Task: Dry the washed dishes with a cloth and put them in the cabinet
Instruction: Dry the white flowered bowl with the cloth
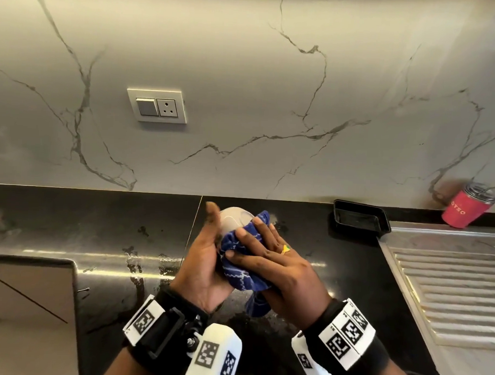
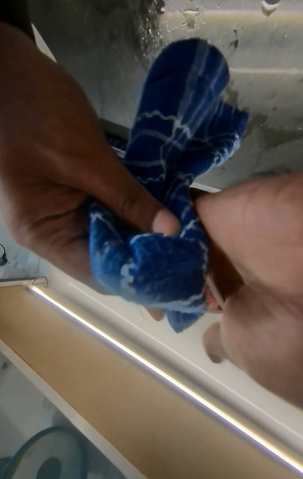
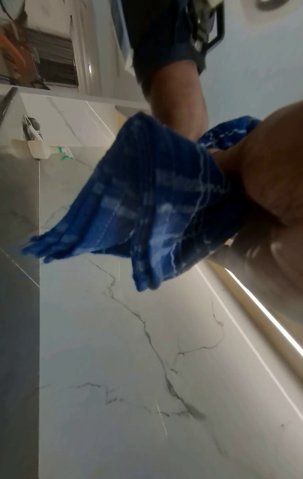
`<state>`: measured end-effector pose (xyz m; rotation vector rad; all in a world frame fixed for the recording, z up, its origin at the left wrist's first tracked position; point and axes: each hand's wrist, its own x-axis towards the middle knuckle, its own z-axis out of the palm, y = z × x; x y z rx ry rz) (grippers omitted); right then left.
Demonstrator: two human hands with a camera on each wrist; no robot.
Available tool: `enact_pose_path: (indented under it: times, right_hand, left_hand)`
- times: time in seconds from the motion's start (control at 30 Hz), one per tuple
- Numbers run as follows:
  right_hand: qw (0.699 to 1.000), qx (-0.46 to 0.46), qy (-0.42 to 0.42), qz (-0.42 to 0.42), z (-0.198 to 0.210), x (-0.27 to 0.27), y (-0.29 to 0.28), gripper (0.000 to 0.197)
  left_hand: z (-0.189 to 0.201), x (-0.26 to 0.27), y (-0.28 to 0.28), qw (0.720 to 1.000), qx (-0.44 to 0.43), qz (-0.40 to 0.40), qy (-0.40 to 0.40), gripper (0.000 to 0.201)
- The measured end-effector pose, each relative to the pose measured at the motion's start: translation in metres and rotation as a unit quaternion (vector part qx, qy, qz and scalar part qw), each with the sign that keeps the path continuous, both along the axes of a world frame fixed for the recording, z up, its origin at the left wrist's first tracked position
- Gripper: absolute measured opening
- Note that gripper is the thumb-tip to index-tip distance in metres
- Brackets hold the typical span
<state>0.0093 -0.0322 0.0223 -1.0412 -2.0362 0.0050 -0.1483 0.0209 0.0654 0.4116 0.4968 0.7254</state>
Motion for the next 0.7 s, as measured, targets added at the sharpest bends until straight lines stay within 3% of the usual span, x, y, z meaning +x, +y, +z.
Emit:
enact_pose_path:
  times: [0.1,0.2,0.3,0.37,0.43,0.5,0.6,0.7]
  right_hand:
    - [0.999,0.018,-0.029,-0.031,0.005,-0.005,0.0,0.047]
    - [0.998,0.046,-0.008,-0.045,0.011,-0.01,-0.001,0.045]
    - [0.992,0.017,0.121,-0.018,0.002,-0.008,-0.001,0.046]
    - [0.969,-0.05,0.241,0.006,-0.004,-0.007,-0.003,0.051]
    - [0.948,-0.098,0.302,0.019,-0.004,-0.008,-0.004,0.061]
    - [0.942,-0.11,0.316,0.018,-0.003,-0.008,-0.006,0.062]
    - [0.929,-0.112,0.353,0.025,-0.007,-0.013,-0.01,0.041]
    - [0.879,-0.137,0.455,0.044,-0.011,-0.016,-0.012,0.026]
  left_hand:
    - [-0.004,0.001,0.001,1.0,-0.016,0.003,-0.001,0.076]
    - [0.001,-0.001,0.0,1.0,-0.013,0.018,-0.011,0.069]
    - [0.006,0.0,0.003,0.996,-0.009,0.077,-0.041,0.069]
    - [0.007,0.002,0.006,0.99,0.0,0.125,-0.058,0.061]
    - [0.004,0.005,0.006,0.989,-0.004,0.138,-0.06,0.055]
    - [-0.002,0.006,0.004,0.989,-0.005,0.14,-0.057,0.058]
    - [-0.012,0.009,0.004,0.986,0.015,0.163,-0.046,0.07]
    - [-0.023,0.011,0.005,0.987,0.07,0.143,-0.032,0.088]
